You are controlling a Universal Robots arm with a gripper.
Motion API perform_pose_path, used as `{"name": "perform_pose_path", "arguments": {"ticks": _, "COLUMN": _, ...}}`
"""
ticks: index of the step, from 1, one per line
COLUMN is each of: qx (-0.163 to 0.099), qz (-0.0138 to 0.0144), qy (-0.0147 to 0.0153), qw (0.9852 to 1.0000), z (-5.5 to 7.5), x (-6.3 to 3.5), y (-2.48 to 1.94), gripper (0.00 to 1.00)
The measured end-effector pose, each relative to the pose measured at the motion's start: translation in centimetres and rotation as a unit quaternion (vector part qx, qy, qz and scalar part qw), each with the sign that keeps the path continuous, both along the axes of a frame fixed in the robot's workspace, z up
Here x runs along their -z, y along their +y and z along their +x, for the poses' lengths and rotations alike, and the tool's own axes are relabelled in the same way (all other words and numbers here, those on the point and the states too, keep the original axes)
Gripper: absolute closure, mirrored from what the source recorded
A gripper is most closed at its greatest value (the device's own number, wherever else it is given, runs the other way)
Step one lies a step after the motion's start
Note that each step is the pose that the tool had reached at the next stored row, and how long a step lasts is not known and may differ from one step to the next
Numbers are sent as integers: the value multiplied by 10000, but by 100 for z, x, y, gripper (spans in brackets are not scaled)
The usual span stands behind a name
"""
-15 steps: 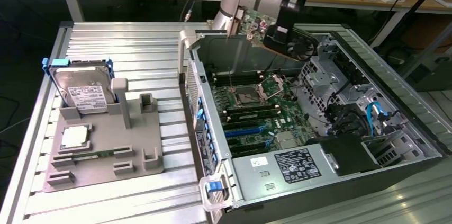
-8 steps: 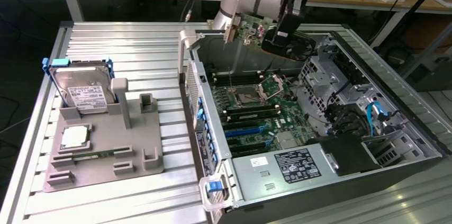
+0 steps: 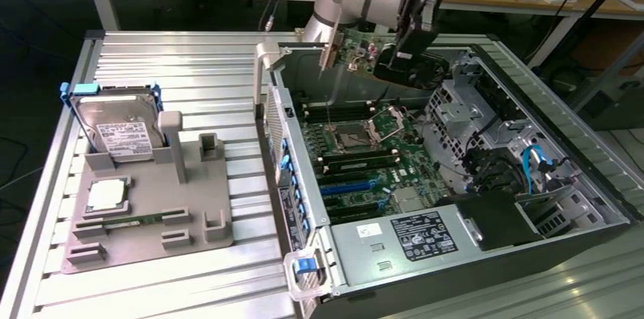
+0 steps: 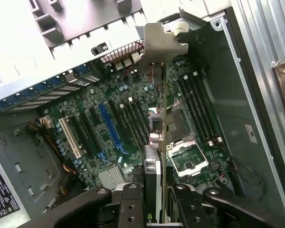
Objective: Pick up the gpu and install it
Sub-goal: 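Insert the gpu into the slot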
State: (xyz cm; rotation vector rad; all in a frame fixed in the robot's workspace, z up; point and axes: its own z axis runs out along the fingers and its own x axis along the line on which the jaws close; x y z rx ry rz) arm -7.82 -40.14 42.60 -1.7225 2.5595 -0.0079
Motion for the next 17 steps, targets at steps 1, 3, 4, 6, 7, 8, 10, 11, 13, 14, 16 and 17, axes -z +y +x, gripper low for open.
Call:
{"name": "perform_pose_path", "arguments": {"ticks": 1, "qx": -58, "qz": -2, "qy": 0, "qw": 10000, "z": 3, "x": 8, "y": 0, "gripper": 73}}
{"name": "perform_pose_path", "arguments": {"ticks": 3, "qx": -288, "qz": -8, "qy": 1, "qw": 9996, "z": 8, "x": 41, "y": 0, "gripper": 73}}
{"name": "perform_pose_path", "arguments": {"ticks": 4, "qx": -452, "qz": -12, "qy": 0, "qw": 9990, "z": 11, "x": 64, "y": 0, "gripper": 73}}
{"name": "perform_pose_path", "arguments": {"ticks": 6, "qx": -657, "qz": -17, "qy": 0, "qw": 9978, "z": 14, "x": 94, "y": 0, "gripper": 73}}
{"name": "perform_pose_path", "arguments": {"ticks": 7, "qx": -784, "qz": -20, "qy": 0, "qw": 9969, "z": 15, "x": 113, "y": 0, "gripper": 73}}
{"name": "perform_pose_path", "arguments": {"ticks": 8, "qx": -884, "qz": -23, "qy": 0, "qw": 9961, "z": 16, "x": 127, "y": 0, "gripper": 73}}
{"name": "perform_pose_path", "arguments": {"ticks": 10, "qx": -1085, "qz": -28, "qy": 0, "qw": 9941, "z": 18, "x": 156, "y": 0, "gripper": 73}}
{"name": "perform_pose_path", "arguments": {"ticks": 11, "qx": -1181, "qz": -31, "qy": 0, "qw": 9930, "z": 19, "x": 170, "y": 0, "gripper": 73}}
{"name": "perform_pose_path", "arguments": {"ticks": 13, "qx": -1388, "qz": -36, "qy": 0, "qw": 9903, "z": 21, "x": 202, "y": 0, "gripper": 73}}
{"name": "perform_pose_path", "arguments": {"ticks": 14, "qx": -1475, "qz": -38, "qy": 0, "qw": 9891, "z": 22, "x": 215, "y": 0, "gripper": 73}}
{"name": "perform_pose_path", "arguments": {"ticks": 16, "qx": -1708, "qz": -45, "qy": 0, "qw": 9853, "z": 25, "x": 253, "y": 0, "gripper": 73}}
{"name": "perform_pose_path", "arguments": {"ticks": 17, "qx": -1795, "qz": -48, "qy": 0, "qw": 9838, "z": 26, "x": 268, "y": 0, "gripper": 73}}
